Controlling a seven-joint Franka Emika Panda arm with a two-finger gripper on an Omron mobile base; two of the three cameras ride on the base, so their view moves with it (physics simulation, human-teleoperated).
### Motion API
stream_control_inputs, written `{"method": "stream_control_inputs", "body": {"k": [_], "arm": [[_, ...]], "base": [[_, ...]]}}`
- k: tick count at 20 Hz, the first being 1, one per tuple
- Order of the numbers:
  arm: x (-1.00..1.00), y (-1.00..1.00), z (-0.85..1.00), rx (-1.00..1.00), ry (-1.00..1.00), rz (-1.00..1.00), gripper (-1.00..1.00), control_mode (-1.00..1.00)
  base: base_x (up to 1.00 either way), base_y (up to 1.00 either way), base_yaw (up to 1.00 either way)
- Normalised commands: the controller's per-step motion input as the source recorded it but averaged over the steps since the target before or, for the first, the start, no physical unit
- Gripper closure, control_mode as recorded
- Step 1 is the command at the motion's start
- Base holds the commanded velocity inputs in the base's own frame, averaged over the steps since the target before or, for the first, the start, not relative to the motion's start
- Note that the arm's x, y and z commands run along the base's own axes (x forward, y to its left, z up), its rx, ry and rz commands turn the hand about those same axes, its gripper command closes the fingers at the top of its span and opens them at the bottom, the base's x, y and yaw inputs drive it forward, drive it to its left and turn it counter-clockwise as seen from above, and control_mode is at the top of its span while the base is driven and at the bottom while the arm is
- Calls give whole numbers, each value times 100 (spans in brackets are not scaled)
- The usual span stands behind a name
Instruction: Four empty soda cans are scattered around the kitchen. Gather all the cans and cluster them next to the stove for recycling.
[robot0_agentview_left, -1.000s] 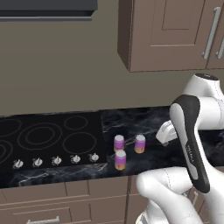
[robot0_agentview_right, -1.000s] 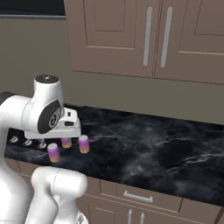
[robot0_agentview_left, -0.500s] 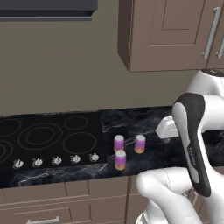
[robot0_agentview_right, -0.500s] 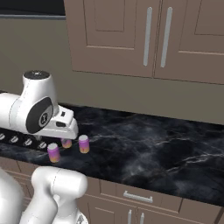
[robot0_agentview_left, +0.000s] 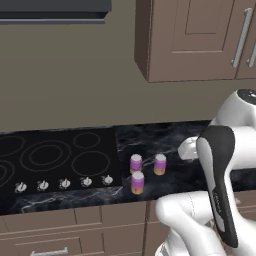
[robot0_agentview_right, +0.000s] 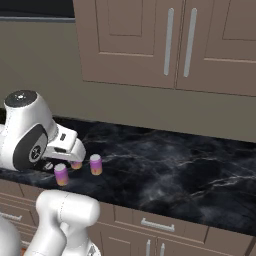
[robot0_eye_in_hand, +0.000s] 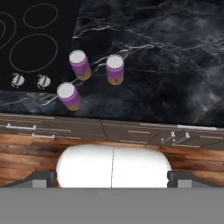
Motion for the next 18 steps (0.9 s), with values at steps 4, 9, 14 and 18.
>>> {"method": "stream_control_inputs", "body": {"k": [4, 9, 14, 18], "arm": [[0, -1, 15, 0, -4, -4, -100, -100], [0, 0, 10, 0, -8, -4, -100, -100], [0, 0, 5, 0, -8, -2, -100, 100], [0, 0, 0, 0, 0, 0, -100, 100]], "base": [[0, 0, 0], [0, 0, 0], [-2, -1, 0], [-27, -11, -1]]}}
